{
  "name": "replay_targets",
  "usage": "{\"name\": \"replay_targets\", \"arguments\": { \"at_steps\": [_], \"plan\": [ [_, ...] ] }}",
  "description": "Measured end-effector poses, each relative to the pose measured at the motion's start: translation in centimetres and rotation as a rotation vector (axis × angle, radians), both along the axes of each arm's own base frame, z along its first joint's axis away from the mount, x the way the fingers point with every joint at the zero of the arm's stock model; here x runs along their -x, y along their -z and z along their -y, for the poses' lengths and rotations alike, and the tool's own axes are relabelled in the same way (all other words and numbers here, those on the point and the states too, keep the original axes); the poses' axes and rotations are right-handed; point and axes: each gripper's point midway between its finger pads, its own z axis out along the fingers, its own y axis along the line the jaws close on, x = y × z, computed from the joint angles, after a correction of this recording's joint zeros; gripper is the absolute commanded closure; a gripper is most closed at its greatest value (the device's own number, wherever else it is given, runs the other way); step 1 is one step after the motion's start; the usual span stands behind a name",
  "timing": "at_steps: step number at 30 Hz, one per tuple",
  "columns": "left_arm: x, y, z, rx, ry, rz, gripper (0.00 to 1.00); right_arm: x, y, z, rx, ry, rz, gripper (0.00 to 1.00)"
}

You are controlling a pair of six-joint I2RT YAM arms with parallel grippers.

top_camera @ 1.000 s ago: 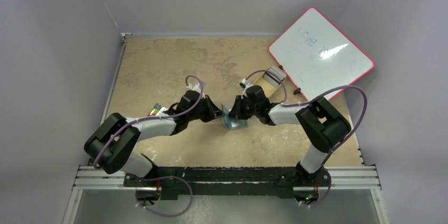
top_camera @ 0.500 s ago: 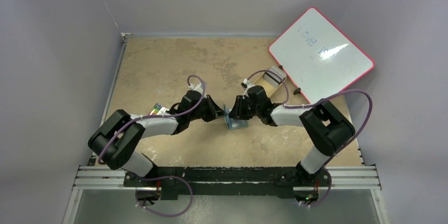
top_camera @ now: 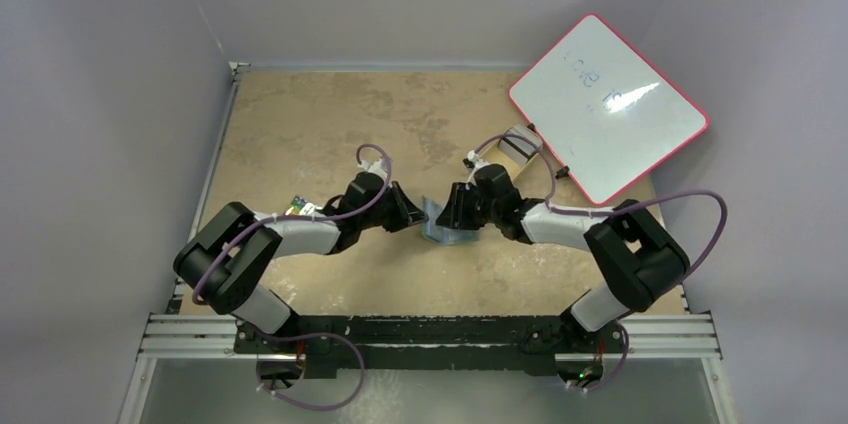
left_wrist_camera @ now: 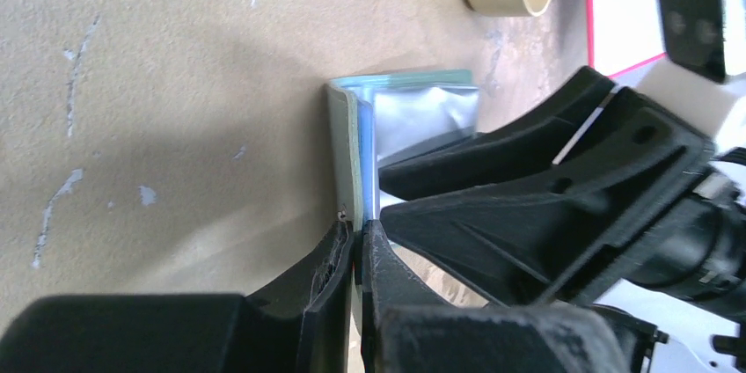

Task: Put the credit cards into the card holder
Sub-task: Insert the credit card into the card holder.

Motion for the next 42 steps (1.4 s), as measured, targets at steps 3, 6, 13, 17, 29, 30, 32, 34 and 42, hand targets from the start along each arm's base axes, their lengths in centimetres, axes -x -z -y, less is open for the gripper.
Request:
{"name": "replay_targets", "arguments": {
  "at_steps": [3, 6, 13, 17, 29, 30, 32, 34, 42],
  "plan": [
    [0.3, 0.9, -0.3, -0.027, 0.002, -0.021, 1.0, 0.2, -0.7, 0.1, -0.007, 0.001, 0.006, 0.57],
    [0.5, 1.6, -0.5, -0.045, 0.0, -0.039, 1.0, 0.0, -2.3, -0.2, -0.035, 0.0, 0.041, 0.54],
    [0.8, 2.0, -0.8, -0.061, 0.001, -0.057, 1.0, -0.1, -3.2, -0.4, -0.056, 0.003, 0.06, 0.73],
    [1.1, 1.4, -1.0, -0.063, 0.002, -0.059, 1.0, 0.0, -2.5, -0.2, -0.037, 0.01, 0.044, 0.78],
    [1.1, -0.7, -0.9, -0.067, 0.021, -0.037, 1.0, -0.2, 1.6, 0.7, 0.051, 0.037, -0.014, 0.82],
    [1.1, -0.7, -0.8, -0.064, 0.023, -0.037, 1.0, -0.4, 1.6, 0.5, 0.047, 0.037, -0.007, 0.82],
    [1.1, -1.0, -0.6, -0.05, 0.03, -0.031, 1.0, -0.7, 1.6, 0.2, 0.037, 0.036, 0.003, 0.83],
    [1.0, -1.3, -0.3, -0.032, 0.039, -0.021, 1.0, -0.9, 1.6, 0.1, 0.031, 0.036, 0.01, 0.83],
    [1.0, -1.6, 0.8, 0.054, 0.066, 0.002, 1.0, -1.1, 1.6, -0.2, 0.02, 0.033, 0.02, 0.83]
  ]
}}
